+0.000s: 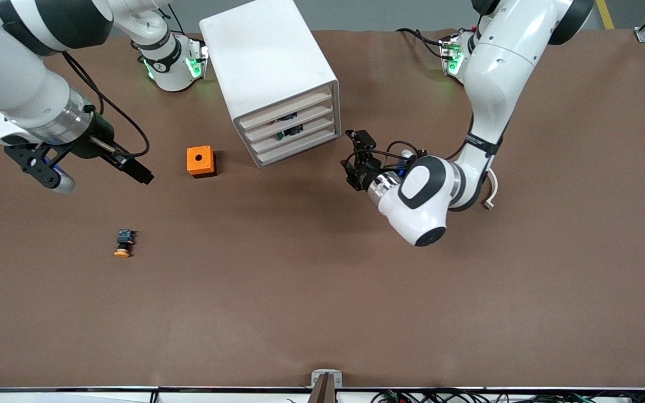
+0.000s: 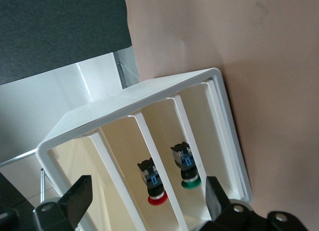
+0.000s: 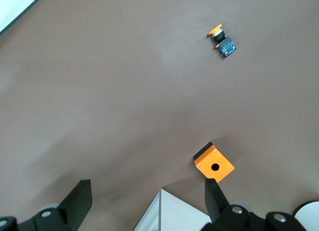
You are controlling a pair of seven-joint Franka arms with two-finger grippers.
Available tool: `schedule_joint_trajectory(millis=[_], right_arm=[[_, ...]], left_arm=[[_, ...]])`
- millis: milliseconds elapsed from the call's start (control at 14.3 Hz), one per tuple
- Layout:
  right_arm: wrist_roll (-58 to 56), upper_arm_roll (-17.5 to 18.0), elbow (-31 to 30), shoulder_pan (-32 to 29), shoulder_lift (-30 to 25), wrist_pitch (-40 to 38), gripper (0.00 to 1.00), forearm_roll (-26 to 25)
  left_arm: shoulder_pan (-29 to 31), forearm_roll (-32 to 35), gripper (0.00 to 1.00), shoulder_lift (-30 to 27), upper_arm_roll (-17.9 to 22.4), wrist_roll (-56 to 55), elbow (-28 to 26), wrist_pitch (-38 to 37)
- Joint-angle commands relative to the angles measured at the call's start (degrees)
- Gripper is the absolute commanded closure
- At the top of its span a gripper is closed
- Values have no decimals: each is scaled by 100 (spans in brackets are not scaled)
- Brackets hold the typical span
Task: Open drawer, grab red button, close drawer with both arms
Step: 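Grasp the drawer front with the left gripper and pull it open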
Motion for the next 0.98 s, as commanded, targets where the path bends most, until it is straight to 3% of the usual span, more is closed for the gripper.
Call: schedule_joint_trajectory(millis=[0, 280, 421, 561, 911], right_arm=[[252, -37, -17, 121, 2, 48, 0, 40], [410, -37, -25, 174, 11, 48, 0, 40], [569, -46, -52, 279, 3, 48, 0, 40], [674, -46, -61, 323, 11, 48, 0, 31], [938, -46, -69, 455, 20, 65, 0, 31]], left_arm=[[-237, -122, 0, 262, 15, -293, 171, -50], [-474, -219, 0, 412, 6, -636, 153, -41], [-571, -228, 20, 482, -116, -663, 153, -49], [-572, -228, 31, 552, -266, -663, 127, -58], [-607, -228, 33, 641, -504, -777, -22, -85]])
